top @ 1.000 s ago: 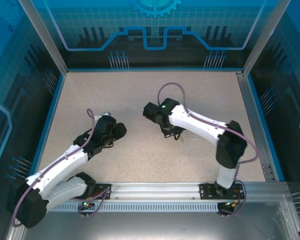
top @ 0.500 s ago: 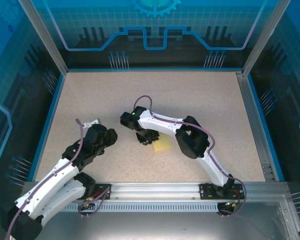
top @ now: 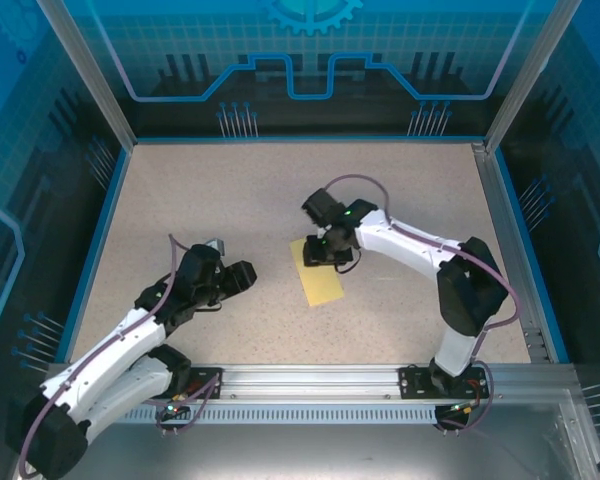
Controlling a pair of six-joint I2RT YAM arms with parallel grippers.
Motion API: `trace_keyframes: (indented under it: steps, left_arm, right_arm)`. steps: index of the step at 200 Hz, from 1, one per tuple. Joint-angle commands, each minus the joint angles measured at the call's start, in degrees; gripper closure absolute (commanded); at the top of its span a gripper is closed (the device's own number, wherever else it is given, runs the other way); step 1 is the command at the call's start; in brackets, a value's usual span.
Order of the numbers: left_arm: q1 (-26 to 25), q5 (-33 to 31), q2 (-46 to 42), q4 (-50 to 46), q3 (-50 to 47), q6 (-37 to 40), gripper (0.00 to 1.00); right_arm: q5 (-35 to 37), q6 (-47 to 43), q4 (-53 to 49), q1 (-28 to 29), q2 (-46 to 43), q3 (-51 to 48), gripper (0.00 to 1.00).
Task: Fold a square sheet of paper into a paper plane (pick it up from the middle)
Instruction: Rotate the square sheet of paper at the center of the table.
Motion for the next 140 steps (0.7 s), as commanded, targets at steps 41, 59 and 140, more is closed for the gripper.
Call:
trace_keyframes:
  steps: [41, 59, 140]
  left_arm:
    - [0.4, 8.0, 3.4, 4.1, 1.0, -2.4, 0.24]
    - [0.4, 7.5, 3.4, 5.1, -1.1, -2.4, 0.22]
    - [0.4, 4.2, 5.3, 8.1, -2.9, -2.0, 0.20]
  right_arm:
    - [-3.9, 3.5, 3.9, 0.9, -4.1, 1.7, 0.56]
    - [-3.3, 7.7, 2.7, 1.1, -5.6, 2.2, 0.53]
    - [1.5, 18.3, 2.7, 3.3, -13.0, -1.2, 0.45]
